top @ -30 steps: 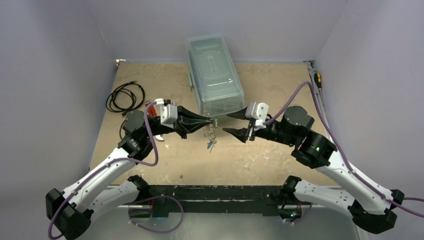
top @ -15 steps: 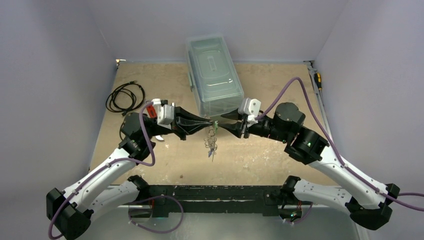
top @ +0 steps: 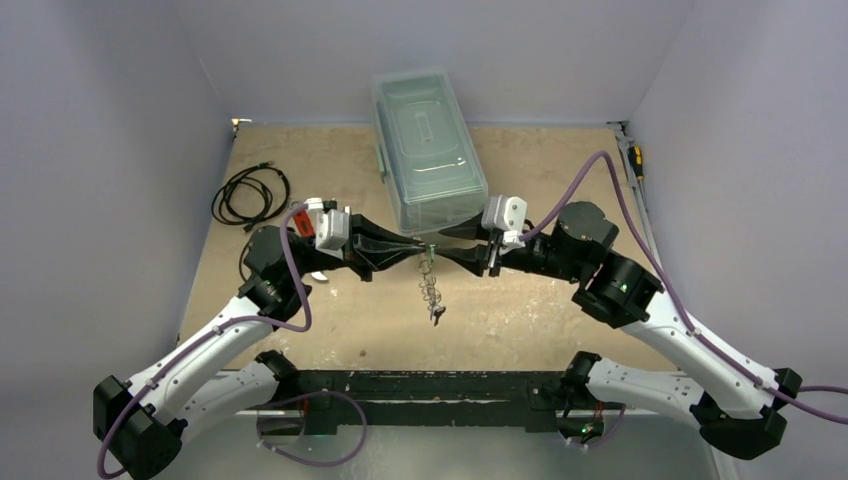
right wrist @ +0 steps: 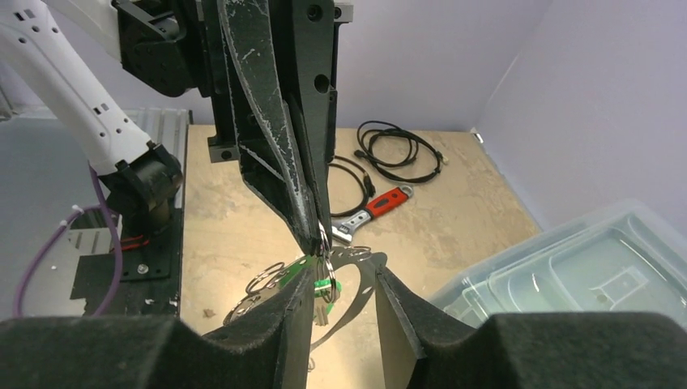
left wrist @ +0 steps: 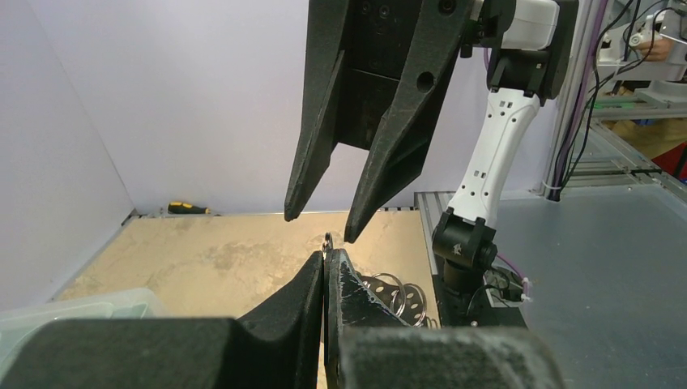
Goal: Put the keys on the keyring
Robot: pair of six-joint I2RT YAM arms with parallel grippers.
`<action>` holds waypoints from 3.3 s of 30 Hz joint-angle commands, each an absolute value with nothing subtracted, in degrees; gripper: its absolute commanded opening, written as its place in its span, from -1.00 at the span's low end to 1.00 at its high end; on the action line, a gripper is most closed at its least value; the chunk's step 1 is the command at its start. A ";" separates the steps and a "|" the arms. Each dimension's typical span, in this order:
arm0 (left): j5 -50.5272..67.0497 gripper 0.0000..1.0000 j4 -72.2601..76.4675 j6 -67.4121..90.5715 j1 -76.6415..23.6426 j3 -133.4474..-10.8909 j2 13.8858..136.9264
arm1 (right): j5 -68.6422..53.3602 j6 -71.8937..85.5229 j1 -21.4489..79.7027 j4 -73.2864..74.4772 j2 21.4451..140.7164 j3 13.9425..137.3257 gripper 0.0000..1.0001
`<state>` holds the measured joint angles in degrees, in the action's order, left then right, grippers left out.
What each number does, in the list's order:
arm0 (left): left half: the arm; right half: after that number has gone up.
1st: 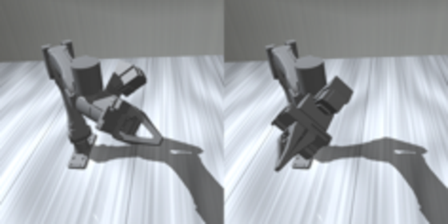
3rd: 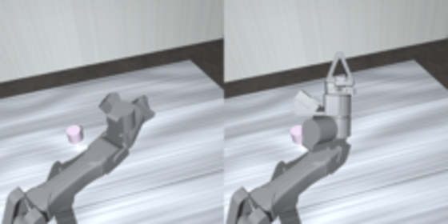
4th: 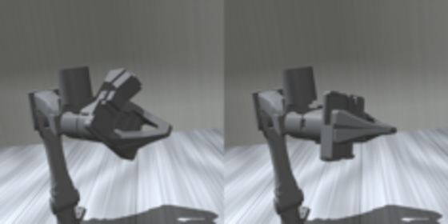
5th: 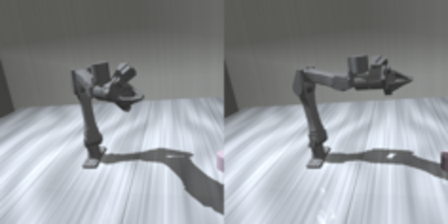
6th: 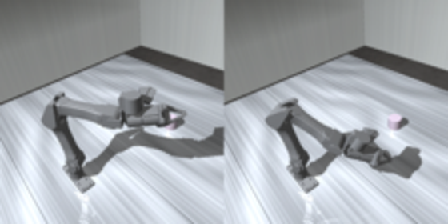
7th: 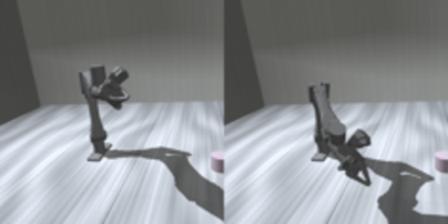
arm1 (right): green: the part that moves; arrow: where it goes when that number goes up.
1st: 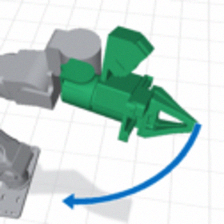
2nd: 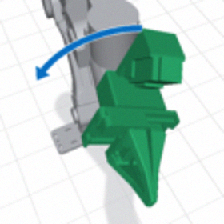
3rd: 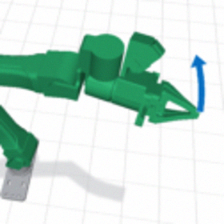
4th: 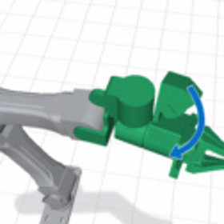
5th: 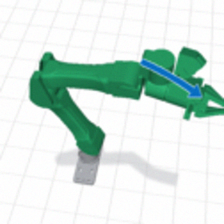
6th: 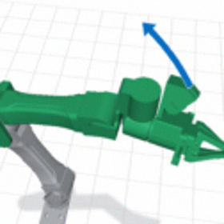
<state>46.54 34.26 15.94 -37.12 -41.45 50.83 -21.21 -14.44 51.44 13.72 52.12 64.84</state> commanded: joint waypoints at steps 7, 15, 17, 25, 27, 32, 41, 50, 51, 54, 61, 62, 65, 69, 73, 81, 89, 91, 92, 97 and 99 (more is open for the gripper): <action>47.37 -1.00 39.35 17.83 -36.44 -41.48 50.54 | -24.35 -14.22 51.68 13.15 53.36 67.96 -0.45; 47.29 -1.00 39.96 18.33 -36.30 -41.19 50.21 | -25.46 -14.28 51.68 13.66 54.37 68.72 -0.64; 47.29 -1.00 40.14 18.36 -36.19 -41.13 50.12 | -25.74 -14.37 51.68 13.79 54.57 68.82 -0.86; 46.73 -1.00 42.44 20.03 -35.90 -40.40 49.97 | -25.99 -14.59 51.68 13.84 54.62 68.39 -1.00; 46.40 -1.00 42.61 20.13 -35.84 -40.26 49.85 | -26.31 -14.67 51.69 13.59 55.02 68.38 -1.00; 44.93 -1.00 42.91 20.24 -35.60 -39.83 49.57 | -27.49 -14.38 51.68 12.44 55.93 68.38 -1.00; 41.75 -1.00 44.59 21.44 -35.43 -38.73 49.76 | -29.73 -13.34 51.77 10.55 57.79 68.60 -1.00; 39.33 -1.00 45.62 22.08 -34.76 -37.93 49.75 | -31.73 -12.36 52.07 8.47 59.67 67.81 -1.00; 39.09 -1.00 45.62 22.06 -34.63 -37.89 49.75 | -32.06 -12.19 52.16 8.09 59.82 67.70 -1.00; 38.41 -1.00 46.04 22.23 -34.38 -37.56 49.51 | -32.56 -11.96 52.44 7.49 60.60 67.72 -1.00; 36.13 -1.00 45.99 22.31 -33.94 -36.94 49.09 | -32.64 -12.06 54.61 7.48 62.48 67.98 -1.00; 35.86 -1.00 46.05 22.32 -33.86 -36.87 49.05 | -32.16 -12.26 55.03 7.67 62.75 68.01 -1.00; 34.95 -1.00 46.14 22.32 -33.54 -36.63 48.75 | -30.83 -12.92 56.22 8.66 63.79 68.26 -1.00; 32.61 -1.00 45.48 21.94 -33.16 -36.16 47.89 | -29.71 -13.48 57.49 9.31 64.84 68.36 -1.00; 29.60 -1.00 44.02 20.79 -32.72 -35.97 46.94 | -28.65 -13.71 58.37 9.58 65.59 68.16 -1.00; 20.75 -1.00 38.93 18.03 -32.11 -35.86 44.70 | -27.84 -12.76 60.82 6.84 65.71 66.53 -1.00; 14.71 -1.00 37.28 18.19 -31.99 -35.85 43.78 | -18.85 -13.76 65.05 2.83 68.07 64.45 -1.00; 14.70 -1.00 36.99 18.12 -31.99 -36.03 43.77 | -17.42 -14.05 65.46 2.97 69.40 64.65 -1.00; 14.64 -1.00 36.92 18.11 -31.99 -36.03 43.81 | -16.64 -14.06 65.66 2.83 69.94 64.77 -1.00; 13.46 -1.00 36.25 17.79 -31.99 -35.78 43.56 | -10.07 -14.25 66.78 -2.47 68.94 62.92 -1.00; 12.05 -1.00 35.60 17.46 -31.99 -35.59 43.11 | -8.49 -14.50 66.95 -5.61 67.67 61.62 -1.00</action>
